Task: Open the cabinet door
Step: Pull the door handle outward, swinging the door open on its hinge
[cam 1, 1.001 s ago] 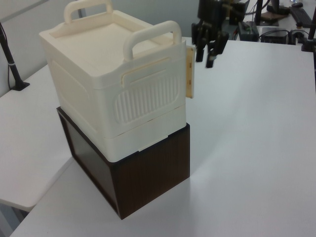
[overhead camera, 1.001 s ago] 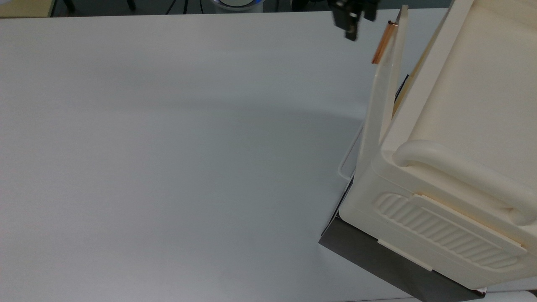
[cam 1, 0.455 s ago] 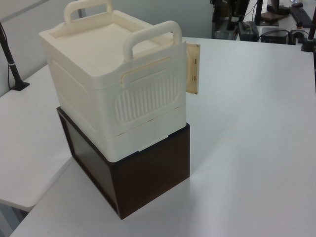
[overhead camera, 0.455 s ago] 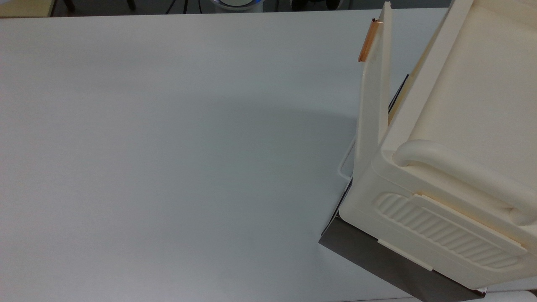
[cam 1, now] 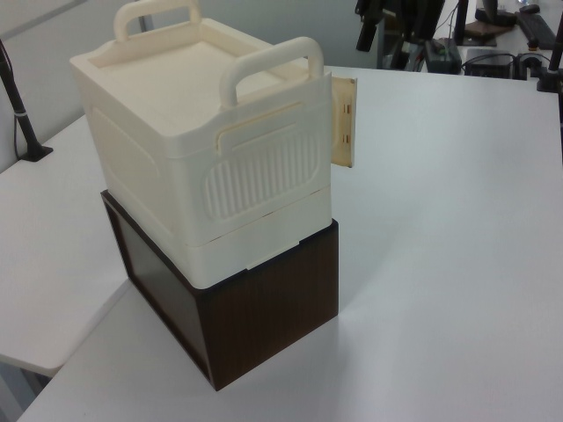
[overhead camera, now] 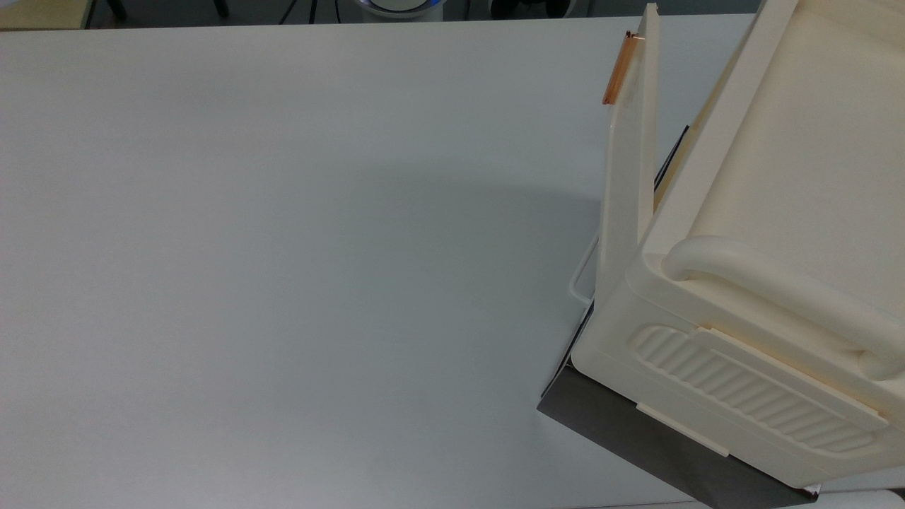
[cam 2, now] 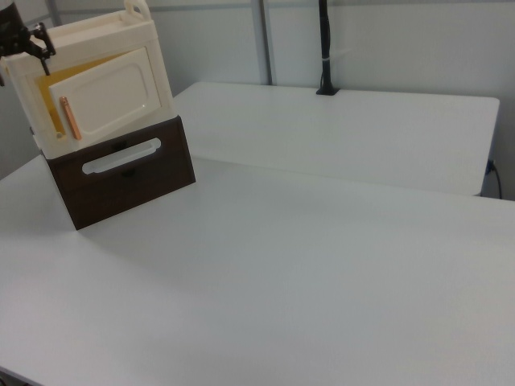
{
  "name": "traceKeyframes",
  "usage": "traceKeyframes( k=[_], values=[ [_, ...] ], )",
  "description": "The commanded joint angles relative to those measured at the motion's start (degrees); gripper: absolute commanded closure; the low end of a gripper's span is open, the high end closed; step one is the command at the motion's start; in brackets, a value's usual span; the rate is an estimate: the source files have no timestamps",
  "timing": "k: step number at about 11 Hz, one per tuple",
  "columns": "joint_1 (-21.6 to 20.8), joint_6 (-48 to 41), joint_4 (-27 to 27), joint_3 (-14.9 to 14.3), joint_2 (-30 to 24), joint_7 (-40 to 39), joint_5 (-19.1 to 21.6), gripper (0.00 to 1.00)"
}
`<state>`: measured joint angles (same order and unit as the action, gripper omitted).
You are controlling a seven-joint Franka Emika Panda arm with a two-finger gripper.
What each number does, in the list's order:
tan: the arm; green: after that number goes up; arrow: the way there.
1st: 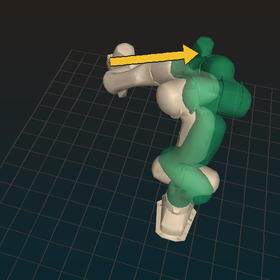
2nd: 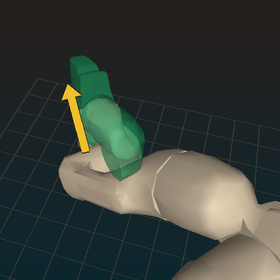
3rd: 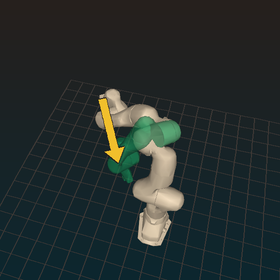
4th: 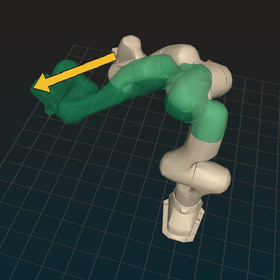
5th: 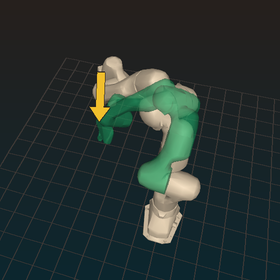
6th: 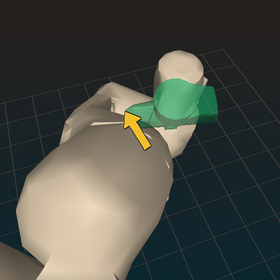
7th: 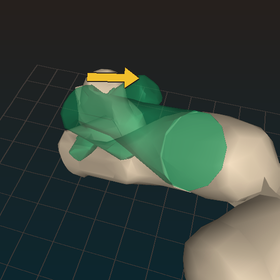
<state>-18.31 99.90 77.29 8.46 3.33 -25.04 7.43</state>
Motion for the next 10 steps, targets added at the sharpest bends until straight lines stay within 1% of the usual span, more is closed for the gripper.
traceKeyframes(
  k=[1,5,8,9,10],
  values=[
    [-2.5,4.2,0.9,-0.5,0.9,0.9,0.7,0.06],
    [-2.8,6.1,0.9,-0.5,5.2,0.7,0.4,0.05],
    [-2.3,7.9,1.4,-0.5,6.0,0.7,-0.1,0.05],
    [-1.8,7.3,1.4,-1.2,5.8,0.7,-0.2,0.05],
    [-0.4,7.0,1.5,-1.9,5.5,0.9,-0.2,0.05]
  ],
)
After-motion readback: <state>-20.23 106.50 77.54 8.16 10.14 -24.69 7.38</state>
